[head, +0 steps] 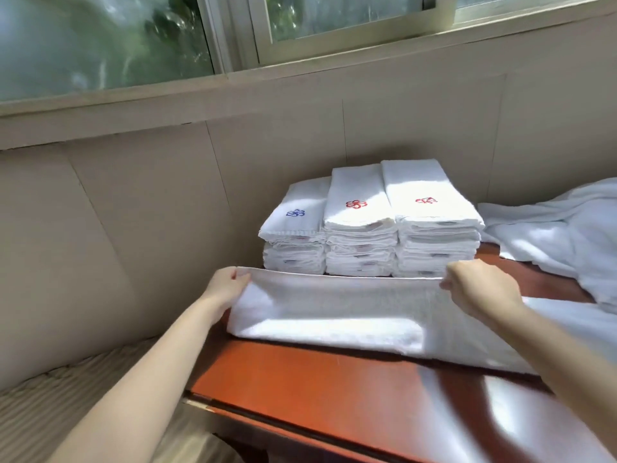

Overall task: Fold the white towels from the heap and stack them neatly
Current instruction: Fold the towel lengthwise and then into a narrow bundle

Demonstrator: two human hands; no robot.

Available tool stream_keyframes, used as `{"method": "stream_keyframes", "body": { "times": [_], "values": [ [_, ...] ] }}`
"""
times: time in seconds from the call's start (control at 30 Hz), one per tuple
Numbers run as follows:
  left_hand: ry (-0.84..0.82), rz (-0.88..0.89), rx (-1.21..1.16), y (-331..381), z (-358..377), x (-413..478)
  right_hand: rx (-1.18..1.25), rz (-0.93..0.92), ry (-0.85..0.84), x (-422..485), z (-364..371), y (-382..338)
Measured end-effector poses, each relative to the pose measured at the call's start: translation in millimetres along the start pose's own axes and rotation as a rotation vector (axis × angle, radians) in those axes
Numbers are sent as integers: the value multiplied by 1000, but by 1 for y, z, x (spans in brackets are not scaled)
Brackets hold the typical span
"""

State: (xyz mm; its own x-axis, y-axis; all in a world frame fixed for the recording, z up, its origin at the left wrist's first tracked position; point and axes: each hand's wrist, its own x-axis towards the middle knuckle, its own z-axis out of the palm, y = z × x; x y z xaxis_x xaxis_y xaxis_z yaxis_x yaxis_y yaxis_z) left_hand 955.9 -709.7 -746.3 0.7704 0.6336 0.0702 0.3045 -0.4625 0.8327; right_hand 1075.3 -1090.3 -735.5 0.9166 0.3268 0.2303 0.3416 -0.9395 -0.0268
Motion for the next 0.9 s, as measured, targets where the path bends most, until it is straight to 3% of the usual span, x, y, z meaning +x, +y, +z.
{"method": "stream_keyframes", "body": {
  "times": [0.17,0.47,0.77,0.9],
  "values": [
    [75,-26,514,-21,42,31,59,-52,-185,37,56,5],
    [245,138,733,-27,60,51,93,0,-236,66,74,14],
    [149,-40,1115,18,76,38,105,247,-45,40,66,5],
    [6,180,1063,55,139,-15,78,312,-51,10,55,39]
  ]
}}
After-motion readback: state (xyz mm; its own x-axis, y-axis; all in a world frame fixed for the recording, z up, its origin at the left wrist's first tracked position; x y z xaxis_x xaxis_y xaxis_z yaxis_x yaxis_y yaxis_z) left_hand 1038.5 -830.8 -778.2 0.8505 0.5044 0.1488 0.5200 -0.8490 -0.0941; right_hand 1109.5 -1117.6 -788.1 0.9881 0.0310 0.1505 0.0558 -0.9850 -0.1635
